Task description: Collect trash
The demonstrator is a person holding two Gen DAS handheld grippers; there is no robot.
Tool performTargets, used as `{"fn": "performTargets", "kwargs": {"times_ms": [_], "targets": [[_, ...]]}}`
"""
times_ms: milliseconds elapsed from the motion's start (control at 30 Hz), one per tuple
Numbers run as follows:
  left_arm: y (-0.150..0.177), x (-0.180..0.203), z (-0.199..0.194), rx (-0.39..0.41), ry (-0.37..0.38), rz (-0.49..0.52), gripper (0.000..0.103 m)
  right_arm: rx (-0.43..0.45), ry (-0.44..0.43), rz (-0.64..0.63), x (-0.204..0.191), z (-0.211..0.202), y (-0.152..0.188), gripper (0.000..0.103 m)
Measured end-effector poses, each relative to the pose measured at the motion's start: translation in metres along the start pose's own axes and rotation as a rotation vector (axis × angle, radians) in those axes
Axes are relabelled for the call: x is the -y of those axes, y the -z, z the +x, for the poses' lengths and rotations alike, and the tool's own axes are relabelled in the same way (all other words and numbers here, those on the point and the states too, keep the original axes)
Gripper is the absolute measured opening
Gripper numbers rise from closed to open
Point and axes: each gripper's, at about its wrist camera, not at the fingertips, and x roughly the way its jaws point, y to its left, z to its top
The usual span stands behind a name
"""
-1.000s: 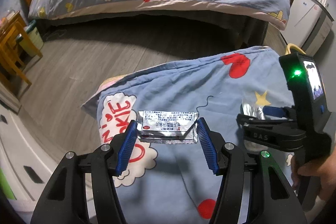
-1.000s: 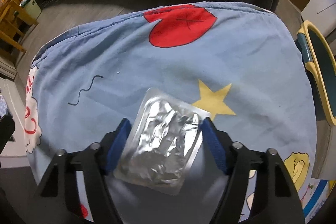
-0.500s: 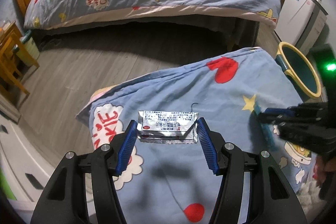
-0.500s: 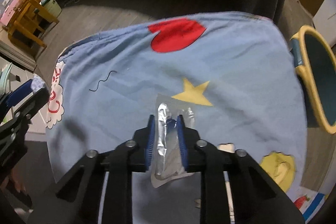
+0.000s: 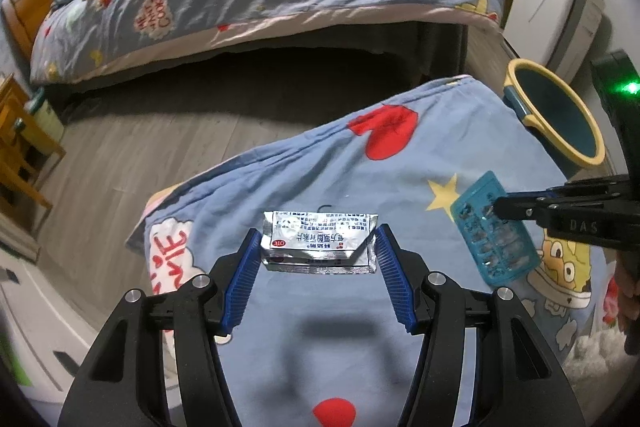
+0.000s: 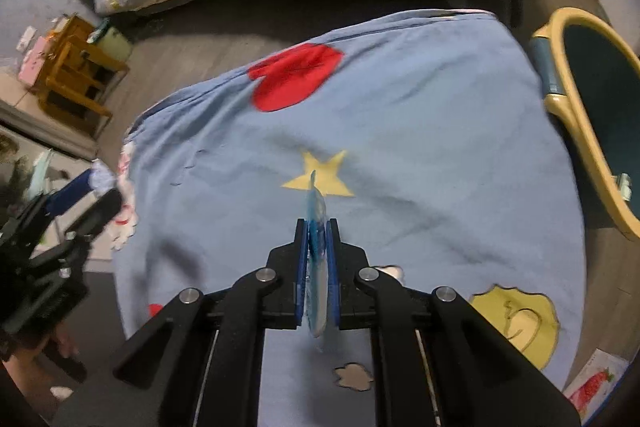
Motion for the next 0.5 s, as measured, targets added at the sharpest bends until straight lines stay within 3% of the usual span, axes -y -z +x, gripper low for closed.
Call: {"fn": "performTargets", "kwargs": {"times_ms": [500], "targets": [[0.0,0.011,0.007,-0.019,-0.005,0.033,0.059,-0.053,0.043,-0.067,-0.002,0.007,0.004,0.012]]}}
